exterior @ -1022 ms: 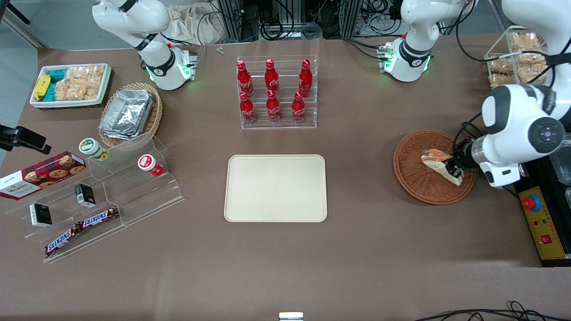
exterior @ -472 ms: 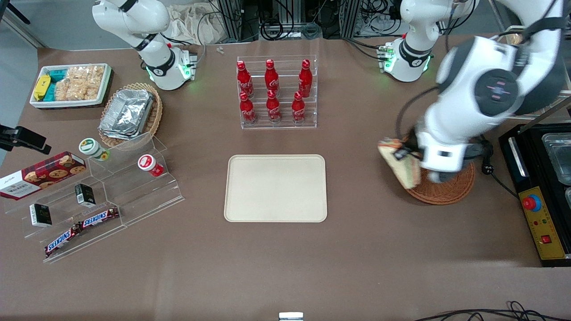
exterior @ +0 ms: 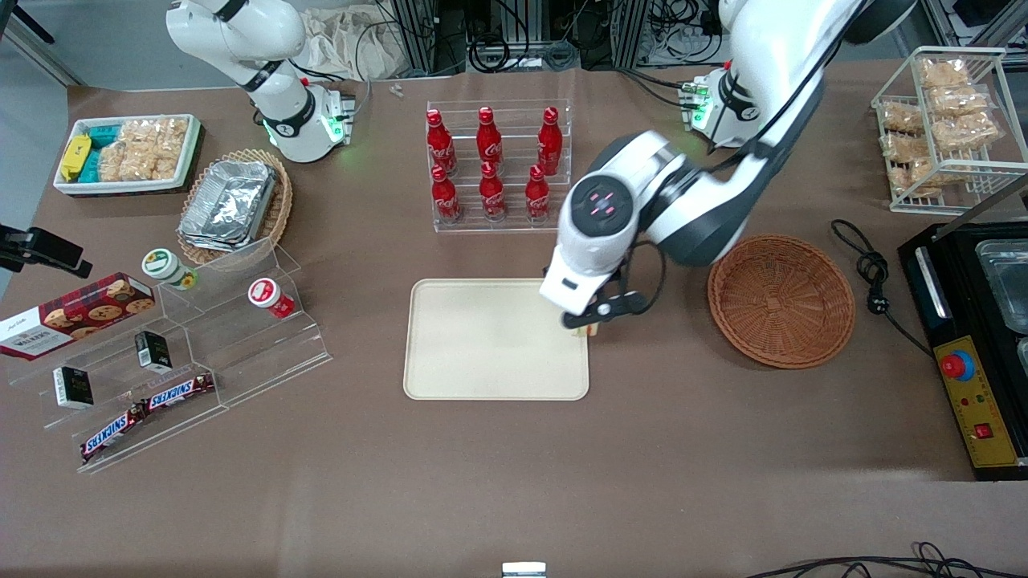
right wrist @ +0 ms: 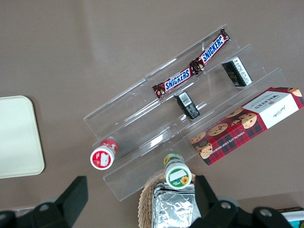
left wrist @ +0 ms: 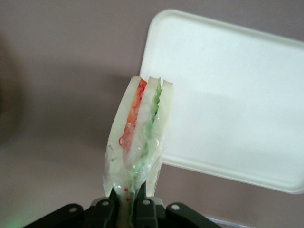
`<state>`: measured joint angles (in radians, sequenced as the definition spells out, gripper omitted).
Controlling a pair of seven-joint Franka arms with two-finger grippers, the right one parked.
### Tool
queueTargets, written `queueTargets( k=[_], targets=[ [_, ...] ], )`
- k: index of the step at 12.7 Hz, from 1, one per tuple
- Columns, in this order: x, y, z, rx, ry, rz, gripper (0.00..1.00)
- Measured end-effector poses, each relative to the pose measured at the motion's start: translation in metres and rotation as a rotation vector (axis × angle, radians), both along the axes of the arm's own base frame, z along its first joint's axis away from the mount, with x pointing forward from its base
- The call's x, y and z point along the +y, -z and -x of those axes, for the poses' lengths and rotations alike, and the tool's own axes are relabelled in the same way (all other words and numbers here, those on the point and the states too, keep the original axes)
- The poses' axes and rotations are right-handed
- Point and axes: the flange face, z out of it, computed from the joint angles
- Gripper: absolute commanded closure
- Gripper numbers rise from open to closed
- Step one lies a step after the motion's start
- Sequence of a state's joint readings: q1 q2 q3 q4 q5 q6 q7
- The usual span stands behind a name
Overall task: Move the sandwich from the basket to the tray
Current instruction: 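Lift the sandwich and carry it with the left gripper to the cream tray, then lower the sandwich onto the tray and open the left gripper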
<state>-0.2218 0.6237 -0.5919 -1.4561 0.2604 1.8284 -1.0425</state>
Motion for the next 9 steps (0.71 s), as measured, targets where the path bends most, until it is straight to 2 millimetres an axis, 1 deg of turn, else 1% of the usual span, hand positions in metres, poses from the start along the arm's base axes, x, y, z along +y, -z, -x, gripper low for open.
queueTargets(
  k=[1,2,3,5,6,7,9],
  targets=[
    [-0.004,0.031,0.0,0.021,0.02,-0.02,1.0],
    [-0.006,0.054,-0.001,0.031,0.035,-0.035,1.0],
    [-0.007,0.069,-0.005,0.021,0.04,-0.026,1.0],
    [-0.014,0.081,-0.017,-0.032,0.03,0.045,1.0],
    [-0.016,0.087,-0.022,-0.048,0.023,0.069,0.63],
    [-0.013,0.094,-0.025,-0.053,0.015,0.075,0.01],
    [-0.01,0.102,-0.029,-0.049,0.01,0.074,0.0]
  ],
)
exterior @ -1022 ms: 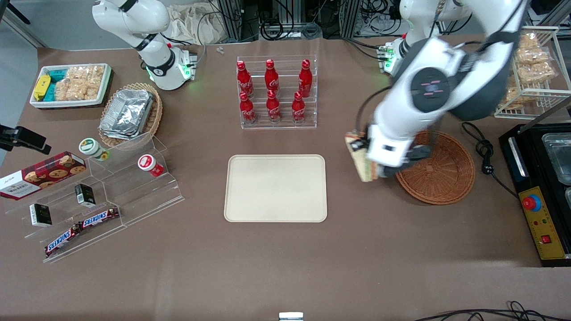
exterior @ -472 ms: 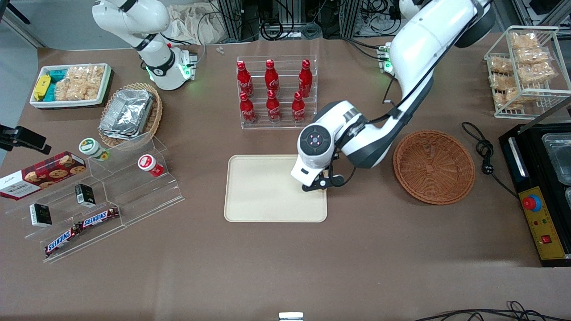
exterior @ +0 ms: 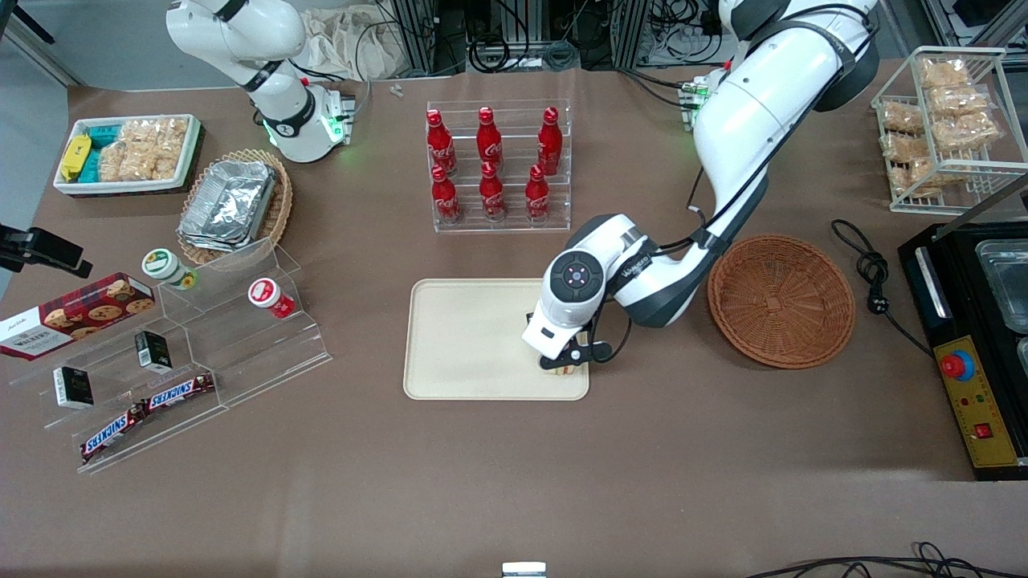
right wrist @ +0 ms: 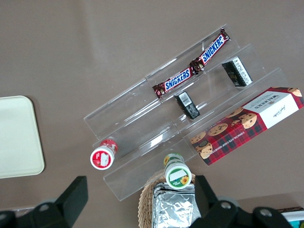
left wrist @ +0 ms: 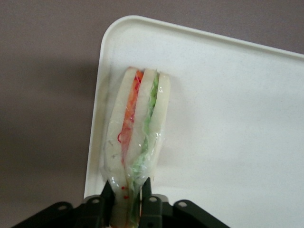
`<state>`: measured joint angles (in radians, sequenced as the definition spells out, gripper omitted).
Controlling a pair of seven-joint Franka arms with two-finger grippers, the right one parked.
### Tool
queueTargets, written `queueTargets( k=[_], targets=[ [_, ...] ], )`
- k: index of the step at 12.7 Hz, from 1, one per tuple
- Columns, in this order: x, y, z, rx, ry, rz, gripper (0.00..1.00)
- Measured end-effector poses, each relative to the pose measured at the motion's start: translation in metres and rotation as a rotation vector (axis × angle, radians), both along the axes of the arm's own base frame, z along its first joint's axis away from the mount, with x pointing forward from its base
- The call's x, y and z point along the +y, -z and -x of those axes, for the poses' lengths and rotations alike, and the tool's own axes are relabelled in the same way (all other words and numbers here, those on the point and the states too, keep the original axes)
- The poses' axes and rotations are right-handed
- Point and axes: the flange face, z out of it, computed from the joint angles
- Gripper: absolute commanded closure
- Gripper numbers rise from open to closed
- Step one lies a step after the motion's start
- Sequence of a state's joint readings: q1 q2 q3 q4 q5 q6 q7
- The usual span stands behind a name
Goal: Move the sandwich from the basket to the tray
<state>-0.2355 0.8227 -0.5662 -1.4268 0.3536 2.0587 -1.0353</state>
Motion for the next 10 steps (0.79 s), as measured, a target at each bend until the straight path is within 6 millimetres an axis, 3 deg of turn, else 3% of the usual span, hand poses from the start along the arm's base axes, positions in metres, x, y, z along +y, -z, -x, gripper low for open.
queueTargets(
  k=[3,5,10],
  targets=[
    [0.001,-0.011,-0.008,-0.025,-0.004,0.004,0.0],
    [0.017,-0.037,-0.022,-0.053,-0.021,-0.028,0.0],
    [0.114,-0.14,-0.059,-0.065,-0.005,-0.08,0.0]
  ],
)
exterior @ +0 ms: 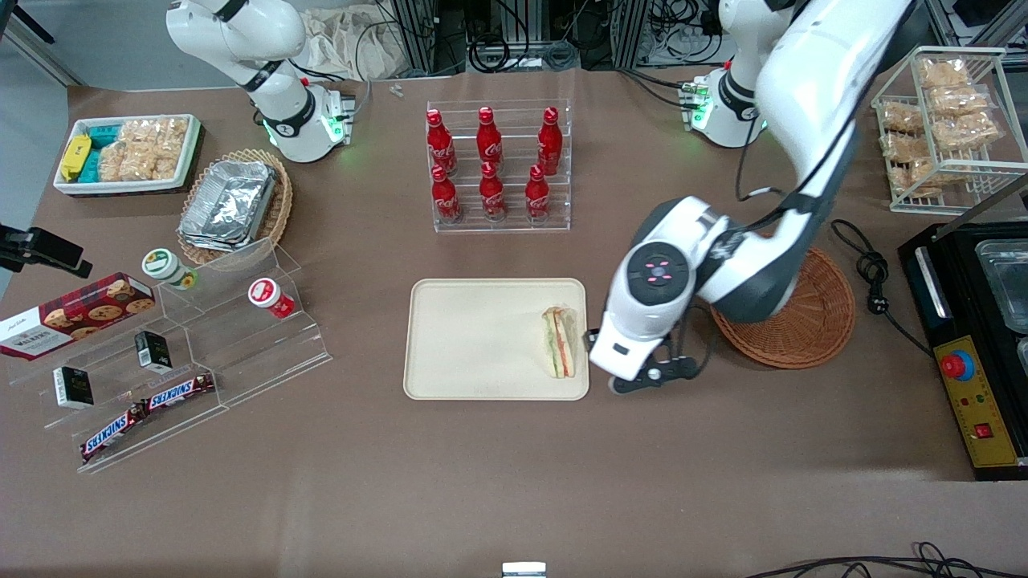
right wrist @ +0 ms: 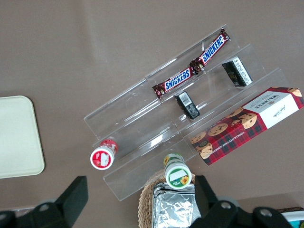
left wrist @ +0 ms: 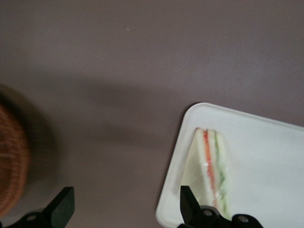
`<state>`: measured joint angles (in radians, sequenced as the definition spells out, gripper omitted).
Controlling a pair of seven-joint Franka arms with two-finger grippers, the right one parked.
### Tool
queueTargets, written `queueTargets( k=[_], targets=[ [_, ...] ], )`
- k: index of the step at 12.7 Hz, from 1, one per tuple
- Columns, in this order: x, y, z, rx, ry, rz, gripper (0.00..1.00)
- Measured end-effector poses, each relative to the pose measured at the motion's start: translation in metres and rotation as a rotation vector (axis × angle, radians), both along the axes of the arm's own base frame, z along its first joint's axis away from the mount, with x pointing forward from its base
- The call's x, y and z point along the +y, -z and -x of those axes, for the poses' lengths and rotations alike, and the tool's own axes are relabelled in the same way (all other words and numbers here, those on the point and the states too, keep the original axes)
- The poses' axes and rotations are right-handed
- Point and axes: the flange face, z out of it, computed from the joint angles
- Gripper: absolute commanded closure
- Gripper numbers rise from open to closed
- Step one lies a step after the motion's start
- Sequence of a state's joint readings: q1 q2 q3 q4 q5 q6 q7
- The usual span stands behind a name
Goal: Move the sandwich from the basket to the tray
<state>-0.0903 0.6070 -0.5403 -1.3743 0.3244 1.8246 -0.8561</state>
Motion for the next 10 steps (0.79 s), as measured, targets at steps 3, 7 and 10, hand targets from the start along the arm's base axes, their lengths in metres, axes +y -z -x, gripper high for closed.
queueTargets(
  k=[3,7,10],
  targets=[
    [0.07,-0.065,0.003,0.032,0.108,0.028,0.0],
    [0.204,-0.116,0.031,0.051,0.277,0.043,0.0],
    [0.255,-0.127,0.049,0.091,0.38,0.039,0.0]
  ],
)
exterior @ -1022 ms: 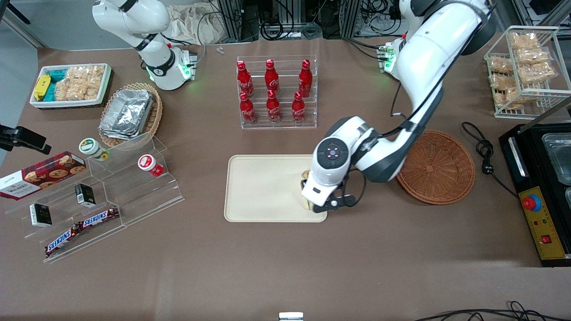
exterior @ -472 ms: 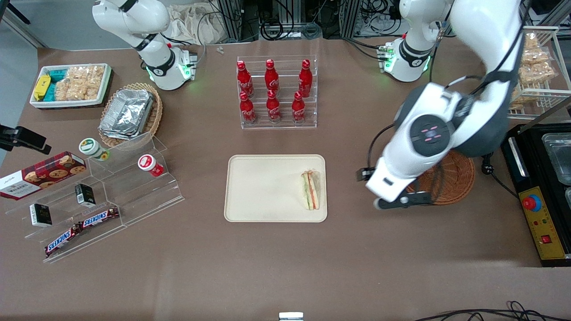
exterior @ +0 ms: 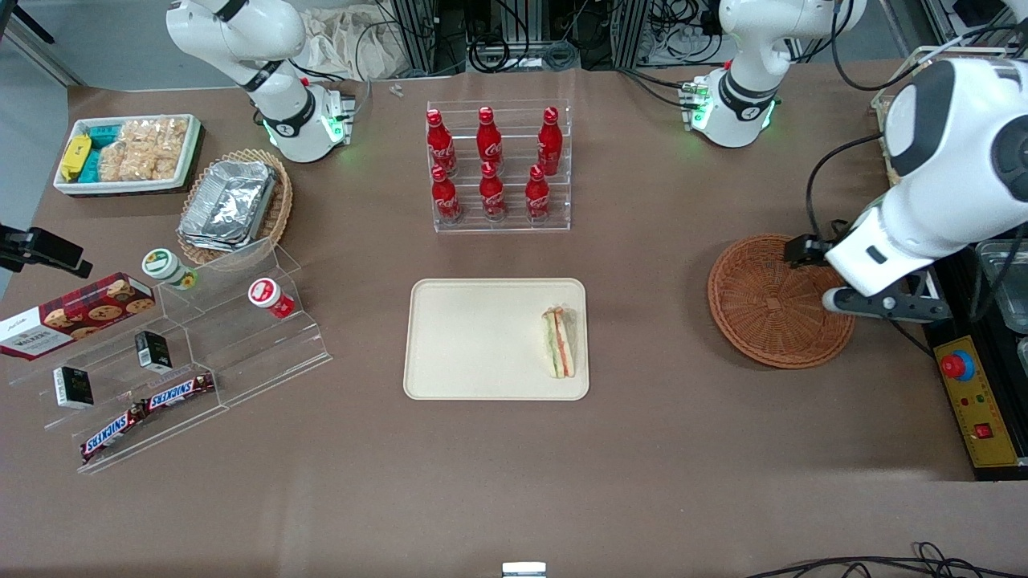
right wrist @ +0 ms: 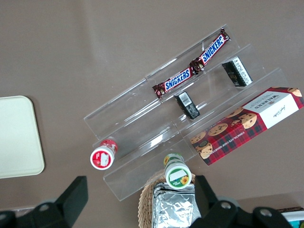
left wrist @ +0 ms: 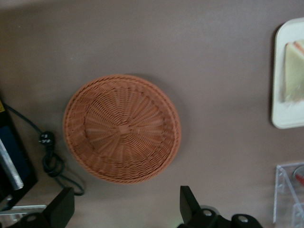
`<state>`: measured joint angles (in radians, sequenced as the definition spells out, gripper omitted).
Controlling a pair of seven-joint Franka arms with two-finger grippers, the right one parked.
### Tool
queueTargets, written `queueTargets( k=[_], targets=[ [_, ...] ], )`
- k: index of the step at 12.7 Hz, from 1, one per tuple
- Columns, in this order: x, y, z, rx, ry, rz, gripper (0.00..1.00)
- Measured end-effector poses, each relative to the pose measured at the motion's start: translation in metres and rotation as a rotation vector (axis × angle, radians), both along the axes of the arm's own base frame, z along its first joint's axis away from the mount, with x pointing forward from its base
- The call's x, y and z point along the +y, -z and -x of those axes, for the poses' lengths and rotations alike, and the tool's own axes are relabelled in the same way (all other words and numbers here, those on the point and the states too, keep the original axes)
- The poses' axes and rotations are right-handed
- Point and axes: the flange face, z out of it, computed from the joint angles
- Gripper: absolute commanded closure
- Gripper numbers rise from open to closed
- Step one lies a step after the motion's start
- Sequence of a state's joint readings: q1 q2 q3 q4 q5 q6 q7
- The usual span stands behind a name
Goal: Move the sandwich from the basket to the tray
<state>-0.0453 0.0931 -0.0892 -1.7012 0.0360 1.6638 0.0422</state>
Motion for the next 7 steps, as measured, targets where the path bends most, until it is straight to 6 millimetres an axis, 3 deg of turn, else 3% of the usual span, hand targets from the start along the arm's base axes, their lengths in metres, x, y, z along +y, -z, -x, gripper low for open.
queueTargets(
  k=[5,7],
  targets=[
    [0.01,-0.011,-0.004,0.006,0.028,-0.01,0.0],
    [0.029,-0.02,-0.004,0.025,0.055,-0.005,0.0]
  ],
)
